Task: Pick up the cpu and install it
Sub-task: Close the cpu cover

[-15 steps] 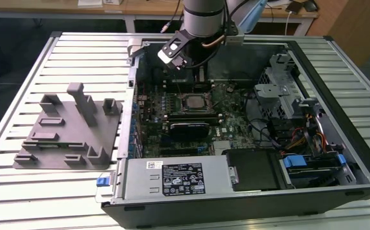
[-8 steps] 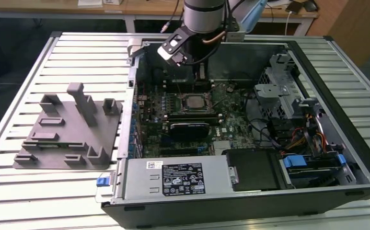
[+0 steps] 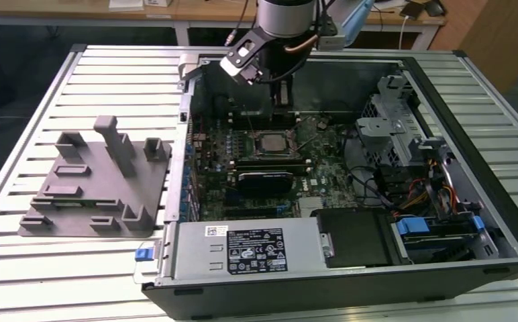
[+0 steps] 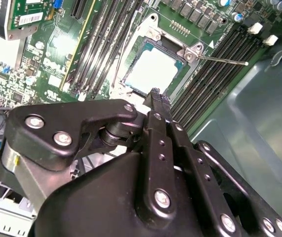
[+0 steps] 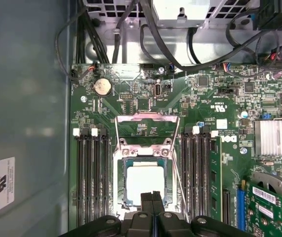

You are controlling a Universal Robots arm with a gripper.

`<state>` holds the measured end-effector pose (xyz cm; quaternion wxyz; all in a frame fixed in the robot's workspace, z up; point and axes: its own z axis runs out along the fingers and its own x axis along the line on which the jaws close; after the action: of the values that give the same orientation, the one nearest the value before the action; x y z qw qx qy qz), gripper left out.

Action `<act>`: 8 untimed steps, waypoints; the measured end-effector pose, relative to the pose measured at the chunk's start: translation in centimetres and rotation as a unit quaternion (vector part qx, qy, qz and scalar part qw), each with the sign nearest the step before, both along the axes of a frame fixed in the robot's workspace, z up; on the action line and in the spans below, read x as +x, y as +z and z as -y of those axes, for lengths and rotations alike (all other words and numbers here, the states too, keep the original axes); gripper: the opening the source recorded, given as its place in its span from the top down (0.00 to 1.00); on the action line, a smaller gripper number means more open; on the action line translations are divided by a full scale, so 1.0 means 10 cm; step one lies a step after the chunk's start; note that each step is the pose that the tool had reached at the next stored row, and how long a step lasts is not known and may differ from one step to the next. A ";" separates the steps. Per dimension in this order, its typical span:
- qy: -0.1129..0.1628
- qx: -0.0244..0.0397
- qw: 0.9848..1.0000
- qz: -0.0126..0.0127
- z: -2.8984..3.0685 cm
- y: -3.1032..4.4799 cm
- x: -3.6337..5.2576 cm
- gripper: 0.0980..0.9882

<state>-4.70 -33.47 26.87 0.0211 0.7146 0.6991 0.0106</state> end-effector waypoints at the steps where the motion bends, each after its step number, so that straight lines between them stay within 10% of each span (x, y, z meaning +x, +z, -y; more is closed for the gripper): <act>1: 0.000 0.000 1.000 0.000 0.000 0.008 0.000 0.99; 8: 0.000 0.000 1.000 0.000 0.000 0.013 0.003 0.99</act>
<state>-4.68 -33.47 27.00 0.0211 0.7146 0.6992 0.0106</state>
